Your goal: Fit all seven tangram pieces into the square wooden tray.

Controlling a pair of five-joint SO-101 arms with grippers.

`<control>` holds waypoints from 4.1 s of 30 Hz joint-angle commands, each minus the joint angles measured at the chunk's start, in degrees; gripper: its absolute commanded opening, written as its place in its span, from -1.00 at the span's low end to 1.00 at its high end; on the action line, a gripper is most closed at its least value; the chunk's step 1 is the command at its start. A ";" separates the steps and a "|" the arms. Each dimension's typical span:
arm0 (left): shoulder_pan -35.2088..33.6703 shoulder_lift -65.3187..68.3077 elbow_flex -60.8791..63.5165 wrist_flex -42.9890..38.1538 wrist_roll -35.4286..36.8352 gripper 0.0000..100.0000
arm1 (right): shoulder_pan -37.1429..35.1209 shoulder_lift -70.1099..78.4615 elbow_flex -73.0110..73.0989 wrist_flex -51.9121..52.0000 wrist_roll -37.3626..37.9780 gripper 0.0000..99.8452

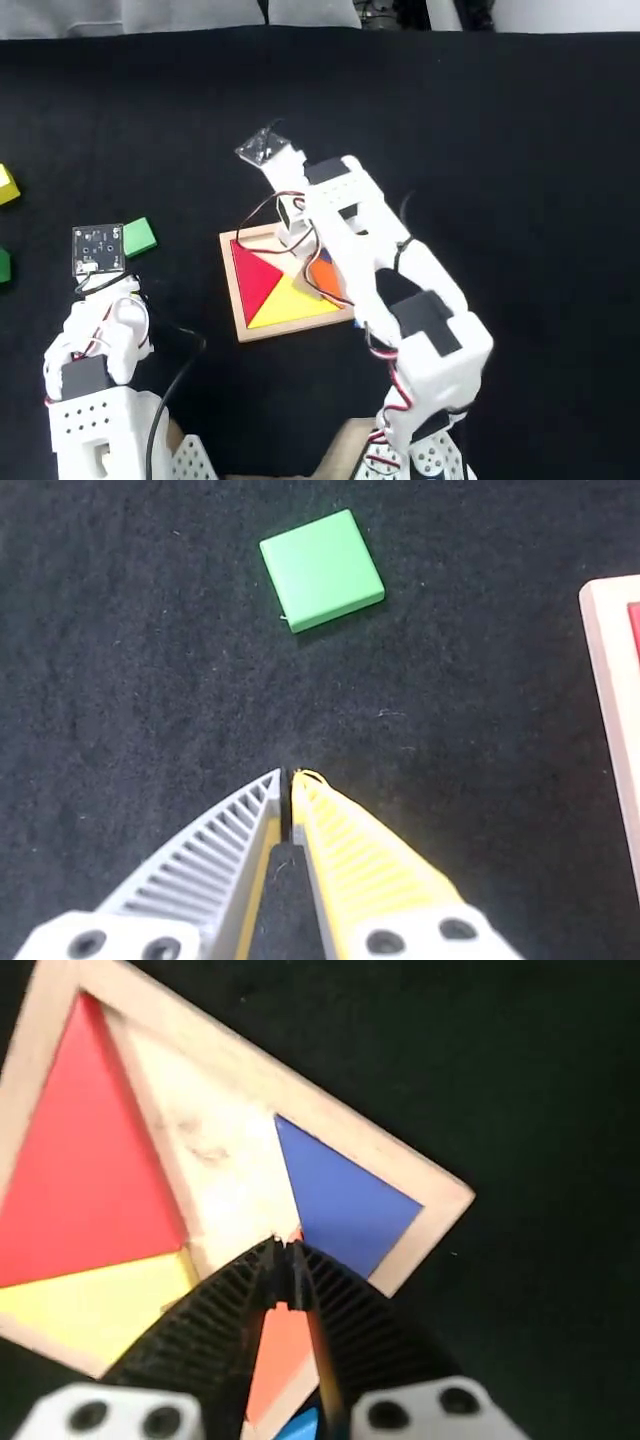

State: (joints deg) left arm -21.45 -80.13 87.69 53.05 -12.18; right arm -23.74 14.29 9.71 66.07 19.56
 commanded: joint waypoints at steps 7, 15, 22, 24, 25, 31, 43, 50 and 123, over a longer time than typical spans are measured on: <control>-0.40 -0.53 -0.13 0.09 -0.70 -0.94 | 0.97 -19.56 12.79 3.52 3.52 -0.98; -0.40 -0.53 -0.13 0.09 -0.79 -0.94 | -6.68 -16.75 17.27 4.92 4.04 -0.98; -0.40 -0.53 -0.13 0.09 -0.79 -0.94 | -5.54 -8.22 13.14 2.64 4.04 -0.98; -0.40 -0.53 -0.13 0.09 -0.79 -0.94 | -3.96 -5.32 11.21 2.64 4.04 -0.98; -0.40 -0.53 -0.13 0.09 -0.79 -0.94 | -3.34 -4.09 10.15 2.81 4.04 -0.98; -0.40 -0.53 -0.13 0.09 -0.79 -0.94 | -3.16 -5.58 8.13 2.99 4.04 -0.98; -0.40 -0.53 -0.13 0.09 -0.79 -0.94 | -2.81 -11.65 5.76 -0.09 4.04 -0.98; -0.40 -0.53 -0.13 0.09 -0.79 -0.94 | 0.97 -6.55 4.88 -2.11 4.40 -0.98; -0.40 -0.53 -0.04 0.00 -0.79 -0.94 | -4.57 12.00 -12.88 9.32 0.97 -0.98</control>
State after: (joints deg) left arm -21.45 -80.22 88.04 53.05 -12.18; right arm -28.66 27.38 -0.66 73.19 20.53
